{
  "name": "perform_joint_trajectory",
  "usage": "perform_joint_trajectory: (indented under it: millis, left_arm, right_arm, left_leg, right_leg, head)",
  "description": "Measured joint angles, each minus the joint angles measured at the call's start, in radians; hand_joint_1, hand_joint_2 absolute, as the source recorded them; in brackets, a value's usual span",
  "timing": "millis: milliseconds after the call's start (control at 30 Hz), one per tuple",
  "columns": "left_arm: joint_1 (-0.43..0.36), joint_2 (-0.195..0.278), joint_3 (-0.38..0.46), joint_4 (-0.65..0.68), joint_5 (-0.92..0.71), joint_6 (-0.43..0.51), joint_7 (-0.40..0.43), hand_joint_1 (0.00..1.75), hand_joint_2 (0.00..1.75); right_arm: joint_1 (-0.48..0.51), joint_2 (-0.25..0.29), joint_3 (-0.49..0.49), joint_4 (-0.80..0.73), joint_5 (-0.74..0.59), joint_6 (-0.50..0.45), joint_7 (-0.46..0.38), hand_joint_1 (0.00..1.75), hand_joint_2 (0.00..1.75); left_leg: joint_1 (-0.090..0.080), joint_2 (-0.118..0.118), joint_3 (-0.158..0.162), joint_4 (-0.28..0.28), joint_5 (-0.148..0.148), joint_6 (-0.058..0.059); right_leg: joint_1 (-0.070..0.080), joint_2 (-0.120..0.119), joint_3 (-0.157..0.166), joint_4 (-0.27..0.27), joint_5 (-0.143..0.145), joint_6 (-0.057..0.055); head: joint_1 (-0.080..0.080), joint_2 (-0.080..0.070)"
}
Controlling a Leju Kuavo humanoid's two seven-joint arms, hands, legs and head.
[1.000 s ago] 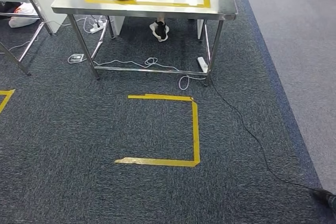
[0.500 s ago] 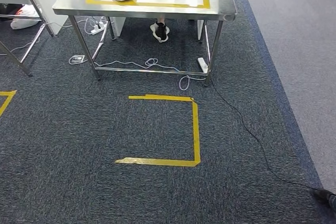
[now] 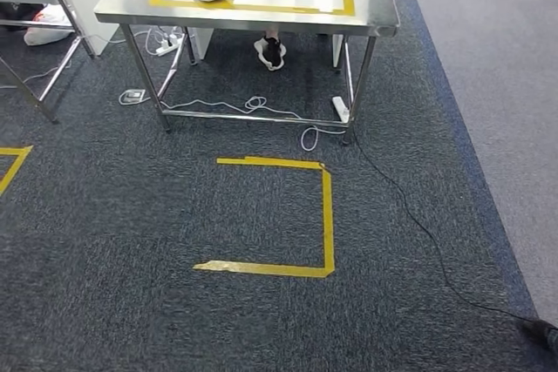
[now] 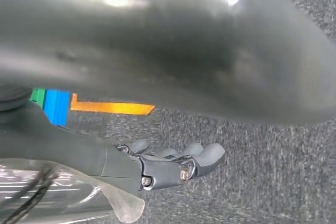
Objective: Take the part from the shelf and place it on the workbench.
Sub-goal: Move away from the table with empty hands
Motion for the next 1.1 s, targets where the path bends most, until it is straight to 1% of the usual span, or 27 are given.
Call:
perform_joint_trajectory:
  millis: [67,100,133,167,200,233,267,300,333,400,433,467,533,567,600,633,667,700,733,800,833,900,933,1000,1033,1067,1100]
  left_arm:
    - [0.001,-0.001,0.0,0.0,0.0,0.0,0.001,0.0,0.0]
    - [0.002,-0.001,0.001,0.0,0.0,0.0,0.002,0.0,0.0]
    - [0.002,-0.001,0.001,0.0,0.0,0.0,0.003,0.0,0.0]
    - [0.002,-0.001,0.002,0.001,0.0,0.0,0.004,0.0,0.0]
    - [0.002,-0.002,0.002,0.001,0.0,-0.001,0.004,0.0,0.0]
    - [0.001,-0.001,0.003,0.001,0.0,-0.001,0.005,0.0,0.0]
    - [-0.001,-0.001,0.004,0.001,0.0,-0.002,0.006,0.0,0.0]
    - [-0.002,-0.001,0.005,0.001,0.001,-0.002,0.006,0.0,0.0]
    - [-0.002,-0.001,0.006,0.001,0.001,-0.003,0.007,0.0,0.0]
    - [0.0,-0.001,0.007,0.001,0.003,-0.004,0.008,0.0,0.0]
    - [0.001,-0.001,0.008,0.001,0.003,-0.006,0.009,0.0,0.0]
    - [0.001,0.0,0.008,0.001,0.003,-0.007,0.01,0.0,0.0]
    - [0.0,0.0,0.009,0.001,0.003,-0.011,0.011,0.0,0.0]
    - [-0.001,0.0,0.009,0.001,0.003,-0.013,0.012,0.0,0.0]
    - [0.0,0.0,0.01,0.001,0.003,-0.013,0.012,0.0,0.0]
    - [0.001,0.0,0.011,0.001,0.003,-0.014,0.013,0.0,0.0]
    - [0.002,0.0,0.012,0.001,0.004,-0.015,0.014,0.0,0.0]
    - [0.003,0.0,0.013,0.001,0.004,-0.015,0.015,0.0,0.0]
    - [0.003,0.0,0.014,0.001,0.005,-0.015,0.015,0.0,0.0]
    - [0.0,0.0,0.015,0.001,0.007,-0.016,0.016,0.0,0.0]
    - [-0.001,0.0,0.016,0.001,0.009,-0.016,0.017,0.0,0.0]
    - [0.001,0.001,0.018,0.001,0.012,-0.017,0.019,0.0,0.0]
    - [0.002,0.001,0.02,0.001,0.012,-0.017,0.02,0.0,0.0]
    - [0.002,0.001,0.023,0.002,0.013,-0.018,0.022,0.0,0.0]
    - [0.0,0.0,0.024,0.002,0.013,-0.018,0.023,0.0,0.0]
    - [-0.001,0.0,0.025,0.002,0.013,-0.018,0.023,0.0,0.0]
    - [-0.002,-0.001,0.026,0.002,0.013,-0.018,0.023,0.0,0.0]
  right_arm:
    - [0.001,0.0,0.001,0.0,0.004,-0.001,0.001,0.0,0.0]
    - [0.002,0.0,0.002,0.0,0.006,-0.002,0.002,0.0,0.0]
    - [0.003,0.0,0.003,0.0,0.008,-0.004,0.002,0.0,0.0]
    - [0.005,0.0,0.005,0.0,0.01,-0.005,0.003,0.0,0.0]
    - [0.006,0.0,0.006,0.0,0.011,-0.006,0.004,0.0,0.0]
    - [0.006,-0.001,0.007,0.0,0.011,-0.006,0.004,0.0,0.0]
    - [0.006,-0.001,0.008,0.001,0.012,-0.007,0.004,0.0,0.0]
    - [0.006,-0.001,0.009,0.001,0.012,-0.007,0.004,0.0,0.0]
    - [0.006,-0.001,0.009,0.001,0.014,-0.007,0.005,0.0,0.0]
    - [0.007,-0.001,0.011,0.002,0.018,-0.007,0.006,0.0,0.0]
    - [0.007,-0.002,0.013,0.002,0.02,-0.007,0.006,0.0,0.0]
    - [0.007,-0.002,0.015,0.002,0.023,-0.007,0.005,0.0,0.0]
    - [0.009,-0.003,0.019,0.002,0.028,-0.008,0.005,0.0,0.0]
    - [0.012,-0.003,0.021,0.002,0.029,-0.008,0.005,0.0,0.0]
    - [0.014,-0.003,0.022,0.002,0.03,-0.008,0.005,0.0,0.0]
    - [0.014,-0.003,0.023,0.002,0.03,-0.008,0.005,0.0,0.0]
    - [0.013,-0.003,0.024,0.002,0.03,-0.008,0.005,0.0,0.0]
    - [0.012,-0.003,0.025,0.002,0.031,-0.008,0.005,0.0,0.0]
    - [0.011,-0.003,0.026,0.002,0.031,-0.007,0.005,0.0,0.0]
    - [0.01,-0.003,0.026,0.002,0.032,-0.007,0.004,0.0,0.0]
    - [0.01,-0.003,0.026,0.002,0.033,-0.006,0.003,0.0,0.0]
    - [0.005,-0.004,0.027,0.002,0.035,-0.005,0.002,0.0,0.0]
    - [0.002,-0.005,0.027,0.002,0.037,-0.004,0.001,0.0,0.0]
    - [-0.001,-0.006,0.029,0.002,0.04,-0.003,-0.001,0.0,0.0]
    - [0.0,-0.007,0.03,0.002,0.041,-0.002,-0.002,0.0,0.0]
    - [0.002,-0.007,0.031,0.003,0.042,-0.002,-0.003,0.0,0.0]
    - [0.005,-0.007,0.032,0.004,0.043,-0.003,-0.003,0.0,0.0]
  left_leg:
    - [0.0,-0.008,-0.007,0.0,0.004,0.001]
    - [0.001,-0.013,-0.01,0.001,0.005,-0.001]
    - [0.002,-0.021,-0.012,0.004,0.005,-0.004]
    - [0.004,-0.031,-0.014,0.008,0.005,-0.008]
    - [0.006,-0.041,-0.016,0.014,0.003,-0.014]
    - [0.008,-0.052,-0.021,0.023,0.0,-0.022]
    - [0.008,-0.063,-0.027,0.034,-0.003,-0.031]
    - [0.009,-0.072,-0.033,0.042,-0.004,-0.039]
    - [0.009,-0.08,-0.039,0.047,-0.004,-0.048]
    - [0.013,-0.094,-0.047,0.049,0.001,-0.061]
    - [0.013,-0.085,-0.053,0.058,-0.004,-0.066]
    - [0.014,-0.066,-0.065,0.083,-0.022,-0.071]
    - [0.013,-0.02,-0.113,0.193,-0.087,-0.076]
    - [0.013,-0.009,-0.143,0.263,-0.12,-0.078]
    - [0.013,-0.006,-0.165,0.317,-0.14,-0.078]
    - [0.013,-0.004,-0.172,0.34,-0.142,-0.077]
    - [0.012,-0.002,-0.16,0.322,-0.125,-0.074]
    - [0.011,0.006,-0.13,0.267,-0.093,-0.069]
    - [0.007,0.025,-0.092,0.194,-0.061,-0.062]
    - [-0.005,0.065,-0.036,0.081,-0.029,-0.049]
    - [-0.01,0.075,-0.027,0.06,-0.029,-0.045]
    - [-0.012,0.06,-0.031,0.055,-0.029,-0.04]
    - [-0.01,0.05,-0.031,0.052,-0.026,-0.035]
    - [-0.005,0.029,-0.031,0.044,-0.018,-0.024]
    - [-0.004,0.018,-0.033,0.042,-0.015,-0.02]
    - [-0.004,0.004,-0.035,0.043,-0.014,-0.017]
    - [-0.005,-0.01,-0.037,0.043,-0.013,-0.015]
  right_leg:
    - [-0.002,0.005,-0.068,0.139,-0.062,0.005]
    - [-0.005,0.006,-0.093,0.188,-0.075,0.008]
    - [-0.008,0.006,-0.101,0.201,-0.068,0.011]
    - [-0.011,0.008,-0.087,0.172,-0.041,0.014]
    - [-0.016,0.015,-0.057,0.109,-0.002,0.018]
    - [-0.022,0.038,-0.023,0.04,0.025,0.022]
    - [-0.025,0.058,0.002,-0.015,0.042,0.021]
    - [-0.026,0.073,0.016,-0.046,0.047,0.017]
    - [-0.025,0.08,0.018,-0.052,0.041,0.011]
    - [-0.021,0.058,0.019,-0.048,0.045,-0.008]
    - [-0.021,0.047,0.02,-0.047,0.048,-0.016]
    - [-0.021,0.035,0.022,-0.048,0.051,-0.024]
    - [-0.017,0.007,0.02,-0.049,0.055,-0.033]
    - [-0.015,-0.008,0.018,-0.049,0.055,-0.036]
    - [-0.012,-0.023,0.017,-0.049,0.054,-0.036]
    - [-0.01,-0.037,0.017,-0.049,0.054,-0.037]
    - [-0.009,-0.049,0.017,-0.049,0.053,-0.037]
    - [-0.007,-0.061,0.019,-0.049,0.052,-0.037]
    - [-0.006,-0.072,0.021,-0.049,0.05,-0.035]
    - [-0.002,-0.092,0.024,-0.048,0.045,-0.027]
    - [0.0,-0.102,0.025,-0.048,0.043,-0.021]
    - [0.002,-0.12,0.029,-0.051,0.041,-0.01]
    - [0.0,-0.111,0.029,-0.048,0.036,-0.005]
    - [-0.003,-0.057,0.004,0.007,-0.003,0.003]
    - [-0.004,-0.025,-0.024,0.066,-0.035,0.005]
    - [-0.005,-0.006,-0.06,0.138,-0.068,0.005]
    - [-0.005,0.002,-0.093,0.201,-0.088,0.006]
  head:
    - [0.002,0.0]
    - [0.002,0.0]
    - [0.002,0.0]
    - [0.002,0.0]
    - [0.002,0.0]
    - [0.003,0.0]
    - [0.003,0.0]
    - [0.004,0.0]
    - [0.004,0.0]
    - [0.004,0.0]
    - [0.003,0.0]
    - [-0.001,0.0]
    - [-0.008,0.0]
    - [-0.01,0.0]
    - [-0.01,0.0]
    - [-0.01,0.0]
    - [-0.01,0.0]
    - [-0.011,0.0]
    - [-0.011,0.0]
    - [-0.011,0.0]
    - [-0.01,0.0]
    - [-0.01,0.0]
    - [-0.009,0.0]
    - [-0.006,0.0]
    - [-0.004,0.0]
    - [-0.003,0.0]
    - [-0.003,0.0]
